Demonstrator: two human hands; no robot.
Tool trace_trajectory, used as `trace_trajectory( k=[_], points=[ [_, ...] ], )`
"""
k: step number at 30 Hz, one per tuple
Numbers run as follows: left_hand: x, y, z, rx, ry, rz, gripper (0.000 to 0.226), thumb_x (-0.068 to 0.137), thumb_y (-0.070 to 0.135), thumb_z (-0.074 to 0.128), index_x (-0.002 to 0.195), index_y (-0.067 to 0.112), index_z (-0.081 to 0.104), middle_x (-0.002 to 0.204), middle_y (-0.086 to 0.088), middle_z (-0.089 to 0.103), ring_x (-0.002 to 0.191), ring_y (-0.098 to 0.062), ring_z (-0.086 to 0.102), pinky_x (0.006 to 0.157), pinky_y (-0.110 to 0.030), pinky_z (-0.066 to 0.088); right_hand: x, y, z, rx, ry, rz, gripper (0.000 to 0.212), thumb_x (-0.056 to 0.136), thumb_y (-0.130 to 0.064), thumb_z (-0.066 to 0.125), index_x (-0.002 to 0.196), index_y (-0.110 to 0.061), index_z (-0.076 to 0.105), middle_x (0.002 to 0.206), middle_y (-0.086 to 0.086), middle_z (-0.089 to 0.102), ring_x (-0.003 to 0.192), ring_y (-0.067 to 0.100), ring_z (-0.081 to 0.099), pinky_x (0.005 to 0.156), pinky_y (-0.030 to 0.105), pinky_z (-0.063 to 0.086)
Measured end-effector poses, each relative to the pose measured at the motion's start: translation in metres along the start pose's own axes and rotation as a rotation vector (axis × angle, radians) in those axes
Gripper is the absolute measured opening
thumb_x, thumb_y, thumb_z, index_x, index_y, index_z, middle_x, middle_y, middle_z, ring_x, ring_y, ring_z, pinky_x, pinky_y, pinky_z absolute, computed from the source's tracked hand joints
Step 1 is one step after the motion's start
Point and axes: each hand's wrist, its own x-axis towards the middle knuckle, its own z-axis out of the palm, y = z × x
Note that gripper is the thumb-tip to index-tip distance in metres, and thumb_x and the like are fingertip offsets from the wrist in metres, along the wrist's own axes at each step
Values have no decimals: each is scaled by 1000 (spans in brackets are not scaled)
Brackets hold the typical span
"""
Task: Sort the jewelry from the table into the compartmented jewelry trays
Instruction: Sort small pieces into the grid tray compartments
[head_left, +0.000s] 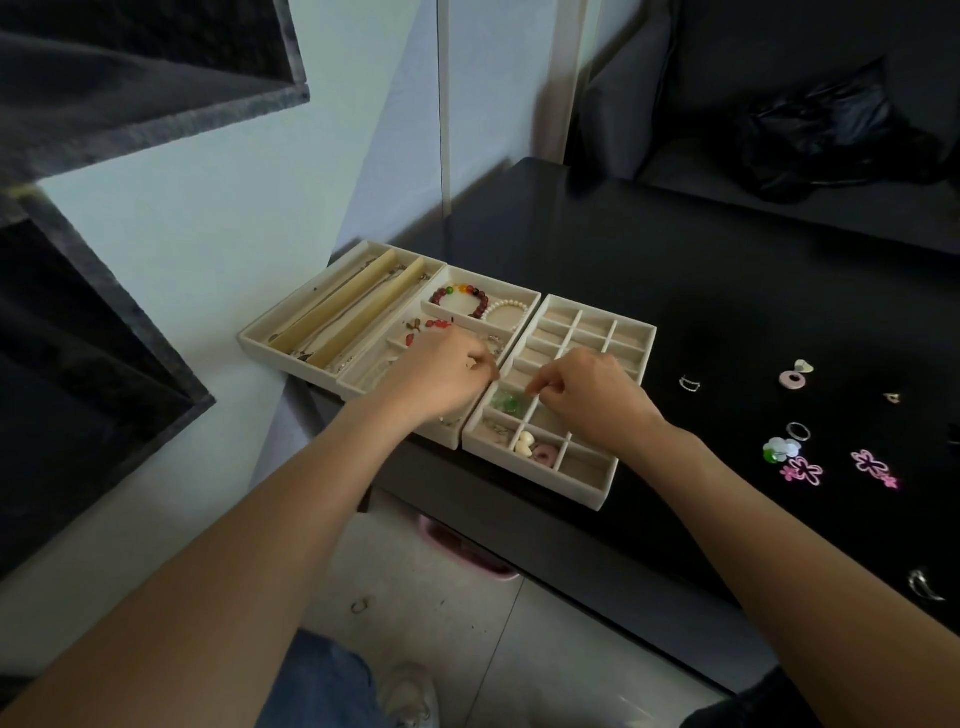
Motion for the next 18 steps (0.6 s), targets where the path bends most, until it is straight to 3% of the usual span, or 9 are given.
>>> trace_trajectory(
  k=[2, 6, 12, 15, 18],
  points=[
    [-4, 3, -3, 110, -47, 65, 25, 95, 19, 49, 108, 21, 70, 96, 10, 63, 78, -6, 54, 67, -17, 39, 0, 0, 1, -26, -31, -17, 28, 96, -15, 45, 109, -19, 69, 98, -4, 60, 51, 2, 40, 47, 16, 30],
    [-9, 8, -1, 248, -169, 97, 30, 96, 19, 48, 120, 28, 64, 65, 13, 50, 51, -7, 48, 46, -19, 36, 0, 0, 7, -55, -85, -24, 28, 96, -16, 46, 114, -19, 67, 88, -4, 57, 53, 4, 46, 47, 17, 34],
    [-10, 9, -3, 355, -170, 129, 32, 95, 20, 47, 121, 29, 63, 79, 8, 55, 61, -9, 54, 50, -22, 39, 0, 0, 6, -76, -79, -31, 29, 97, -18, 45, 117, -20, 65, 107, 2, 59, 58, 3, 48, 50, 16, 36],
    [-11, 8, -3, 375, -169, 129, 32, 95, 20, 47, 121, 29, 63, 86, 2, 63, 65, -11, 58, 48, -20, 38, 1, 1, 8, -72, -79, -18, 30, 96, -16, 44, 118, -21, 65, 102, 0, 58, 57, 5, 51, 49, 18, 38],
    [-12, 6, -3, 396, -167, 125, 33, 95, 20, 46, 121, 28, 64, 92, -1, 66, 69, -12, 59, 48, -19, 35, 2, 3, 12, -89, -76, -29, 32, 96, -14, 44, 118, -24, 65, 118, 4, 59, 65, 6, 54, 53, 20, 43]
  ],
)
